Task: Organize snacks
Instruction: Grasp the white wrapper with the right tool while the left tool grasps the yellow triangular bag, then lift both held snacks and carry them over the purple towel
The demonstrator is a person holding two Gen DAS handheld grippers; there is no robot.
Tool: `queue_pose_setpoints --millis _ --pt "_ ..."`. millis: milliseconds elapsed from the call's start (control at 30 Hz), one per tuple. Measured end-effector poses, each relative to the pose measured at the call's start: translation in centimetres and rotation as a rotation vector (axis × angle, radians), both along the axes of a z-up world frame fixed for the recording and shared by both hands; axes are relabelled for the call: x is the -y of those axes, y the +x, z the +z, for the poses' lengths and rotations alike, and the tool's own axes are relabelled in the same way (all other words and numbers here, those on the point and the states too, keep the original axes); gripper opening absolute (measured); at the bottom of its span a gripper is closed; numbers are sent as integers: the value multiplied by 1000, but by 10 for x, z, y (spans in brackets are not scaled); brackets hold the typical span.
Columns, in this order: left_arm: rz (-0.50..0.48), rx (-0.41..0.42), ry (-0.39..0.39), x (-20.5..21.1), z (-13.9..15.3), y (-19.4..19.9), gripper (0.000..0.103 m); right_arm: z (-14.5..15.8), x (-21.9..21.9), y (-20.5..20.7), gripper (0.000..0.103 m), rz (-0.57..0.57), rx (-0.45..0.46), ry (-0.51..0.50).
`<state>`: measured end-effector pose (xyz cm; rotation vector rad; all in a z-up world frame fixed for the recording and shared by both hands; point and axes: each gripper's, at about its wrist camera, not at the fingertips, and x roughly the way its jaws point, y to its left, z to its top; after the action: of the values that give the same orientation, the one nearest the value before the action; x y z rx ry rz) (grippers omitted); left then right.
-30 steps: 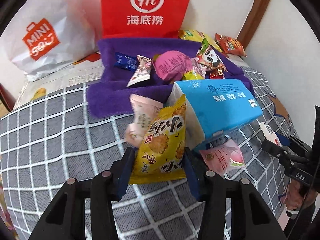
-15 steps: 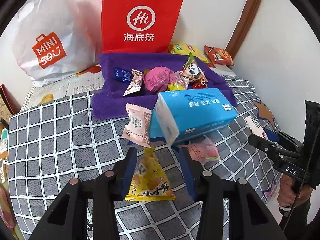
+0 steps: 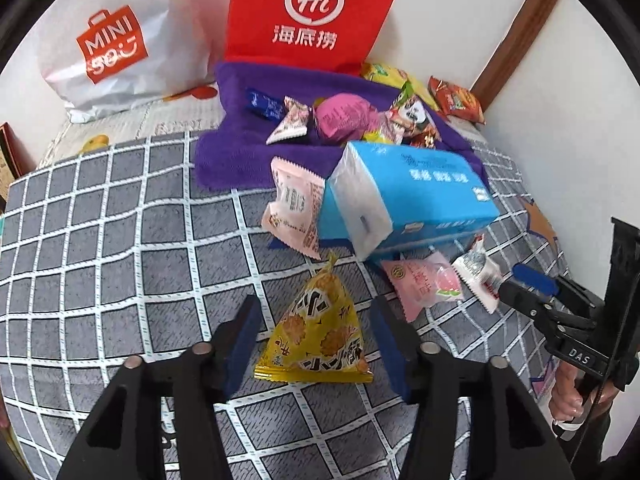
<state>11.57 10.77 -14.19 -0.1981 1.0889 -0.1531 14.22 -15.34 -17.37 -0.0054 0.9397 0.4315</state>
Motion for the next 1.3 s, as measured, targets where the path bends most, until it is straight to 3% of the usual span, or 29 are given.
queue_pose_setpoints --millis 267,367,500,600,633,700,833,967,1300 --pt "-11 -73 29 12 -32 14 59 -27 -6 21 68 -4 -52 -43" --pt "-25 -63 88 19 -33 17 60 -29 -12 23 76 3 -12 -87" --pt "-31 -53 116 22 -34 20 59 -38 -18 29 76 -5 18 -166" --pt "-38 -46 123 22 -33 20 55 -37 -16 29 68 11 30 -164" --pt "-46 -41 119 22 -33 19 48 -37 -14 28 61 12 33 -165" --pt "-48 -41 99 19 -32 17 46 -35 -9 29 51 12 22 -159" --pt "-23 -43 31 8 -29 14 42 -30 0 27 48 7 -1 -114" --pt "-6 -28 14 4 -20 7 42 -20 7 20 47 -7 10 -78" --pt "-32 34 -17 18 18 1 42 32 10 12 48 -21 109 -45"
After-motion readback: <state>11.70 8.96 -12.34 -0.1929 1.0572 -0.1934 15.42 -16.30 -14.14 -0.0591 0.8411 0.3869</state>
